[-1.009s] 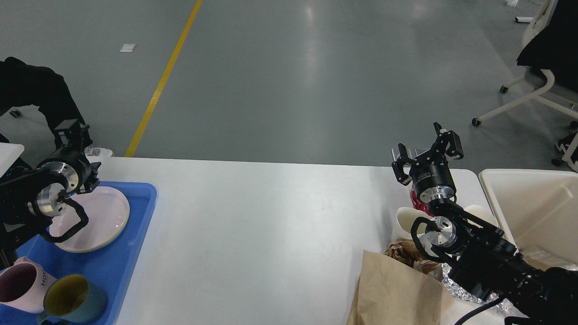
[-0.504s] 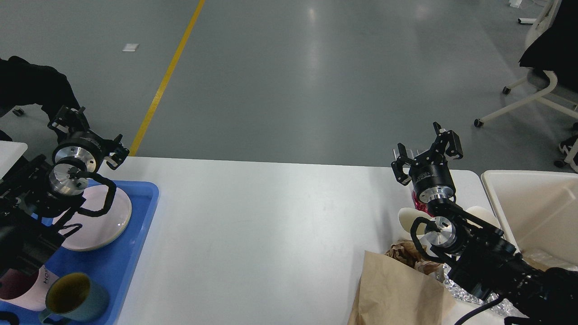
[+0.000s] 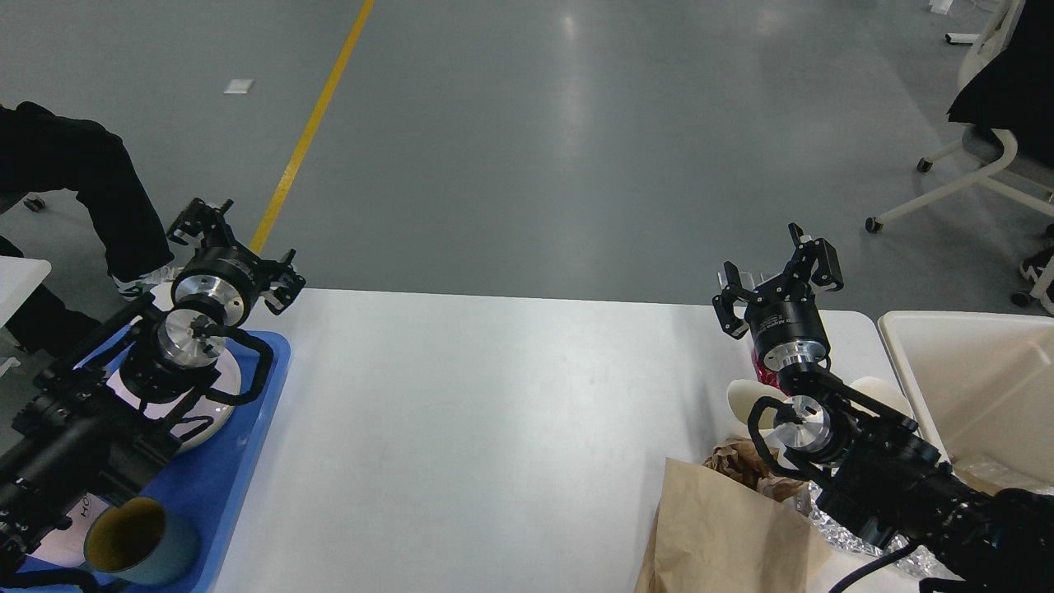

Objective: Tidy desktop

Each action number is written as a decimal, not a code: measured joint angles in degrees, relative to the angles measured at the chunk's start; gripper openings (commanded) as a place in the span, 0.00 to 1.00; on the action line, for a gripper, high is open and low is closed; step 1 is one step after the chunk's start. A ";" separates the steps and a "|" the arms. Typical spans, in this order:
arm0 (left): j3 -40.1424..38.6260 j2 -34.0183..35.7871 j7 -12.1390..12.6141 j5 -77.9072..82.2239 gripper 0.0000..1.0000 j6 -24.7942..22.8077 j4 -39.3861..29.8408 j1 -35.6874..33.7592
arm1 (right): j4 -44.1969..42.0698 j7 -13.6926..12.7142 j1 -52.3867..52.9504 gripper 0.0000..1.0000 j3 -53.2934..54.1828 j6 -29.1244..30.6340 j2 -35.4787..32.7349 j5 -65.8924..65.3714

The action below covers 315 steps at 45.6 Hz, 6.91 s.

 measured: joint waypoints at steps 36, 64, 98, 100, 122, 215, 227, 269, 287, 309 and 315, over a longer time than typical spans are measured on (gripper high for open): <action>-3.92 -9.65 -13.15 12.11 0.96 -21.95 0.17 11.71 | -0.07 0.00 0.09 1.00 0.00 0.00 -0.04 0.00; -7.61 -12.78 -18.98 12.67 0.96 -22.58 8.90 8.92 | -0.08 0.00 0.09 1.00 0.00 0.00 0.05 0.00; -7.10 -14.12 -23.96 13.64 0.96 -22.61 9.49 8.75 | -0.16 0.00 0.09 1.00 0.00 0.00 -0.02 0.00; -7.10 -14.12 -23.96 13.65 0.96 -22.61 9.49 8.75 | -0.17 0.00 0.09 1.00 0.00 0.00 -0.02 0.00; -7.10 -14.12 -23.96 13.64 0.96 -22.61 9.49 8.75 | -1.00 -0.19 1.06 1.00 -0.69 -0.64 -0.01 0.00; -7.11 -14.13 -23.96 13.65 0.96 -22.61 9.46 8.75 | 33.62 -10.86 75.23 1.00 -107.64 12.69 -14.41 -20.17; -7.11 -14.13 -23.96 13.65 0.96 -22.61 9.47 8.83 | 45.41 -14.05 82.57 1.00 -111.12 16.51 -12.01 -16.65; -7.11 -14.12 -23.96 13.64 0.96 -22.61 9.48 8.84 | 71.10 -14.20 91.55 1.00 -114.55 5.50 3.39 7.45; -7.11 -14.10 -23.96 13.64 0.96 -22.61 9.47 8.84 | 71.11 -23.02 82.47 1.00 -115.25 0.39 5.62 8.93; -7.11 -14.13 -23.97 13.64 0.96 -22.61 9.47 8.84 | 71.09 -22.83 71.42 1.00 -114.64 -9.67 5.58 14.22; -7.11 -14.20 -23.97 13.64 0.96 -22.61 9.47 8.84 | 71.09 -22.77 69.12 1.00 -114.09 -9.71 6.00 14.36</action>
